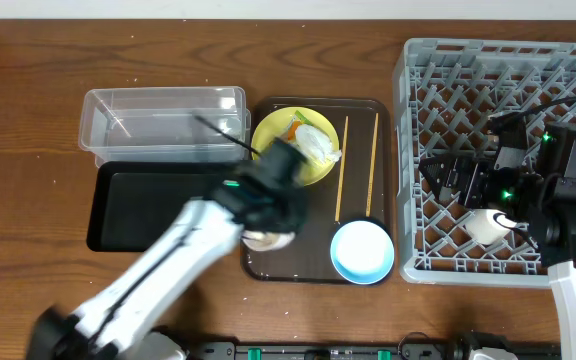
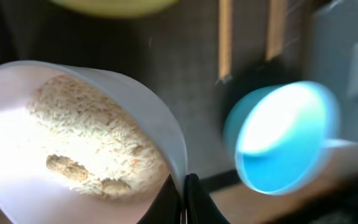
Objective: Sort waste into correct bins and load items into the dishwasher rack
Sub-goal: 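Lift the bowl over the black tray and tip the rice out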
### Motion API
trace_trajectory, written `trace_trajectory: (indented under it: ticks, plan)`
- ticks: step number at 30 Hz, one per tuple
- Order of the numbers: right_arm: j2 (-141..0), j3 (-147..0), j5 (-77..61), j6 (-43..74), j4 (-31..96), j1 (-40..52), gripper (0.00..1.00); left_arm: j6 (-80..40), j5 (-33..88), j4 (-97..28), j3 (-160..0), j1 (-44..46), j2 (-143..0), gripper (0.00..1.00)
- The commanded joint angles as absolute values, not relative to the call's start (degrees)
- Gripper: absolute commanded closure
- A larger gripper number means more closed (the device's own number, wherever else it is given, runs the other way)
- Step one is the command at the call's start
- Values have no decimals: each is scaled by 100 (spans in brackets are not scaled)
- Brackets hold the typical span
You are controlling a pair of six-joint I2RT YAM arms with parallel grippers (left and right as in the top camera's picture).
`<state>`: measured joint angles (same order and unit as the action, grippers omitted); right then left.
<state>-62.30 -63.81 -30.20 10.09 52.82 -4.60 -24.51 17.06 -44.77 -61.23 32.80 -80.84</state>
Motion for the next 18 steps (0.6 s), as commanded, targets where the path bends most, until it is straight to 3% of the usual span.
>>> trace_trajectory:
  ticks: [1, 10, 15, 18]
  plan:
    - [-6226, -6475, -3000, 937, 5284, -344, 5, -1621, 3205, -4506, -6285, 2257, -7564, 94]
    - [-6226, -6475, -3004, 939, 5293, -344, 5, 97, 6753, -4954, -5937, -1118, -7996, 94]
    - [-6226, -6475, -3002, 941, 5293, -344, 5, 1105, 8779, -5299, -5714, -2270, -8993, 94]
    - [-6224, -6475, -3002, 941, 5299, -344, 5, 1074, 9017, -5400, -5677, -2580, -9441, 94]
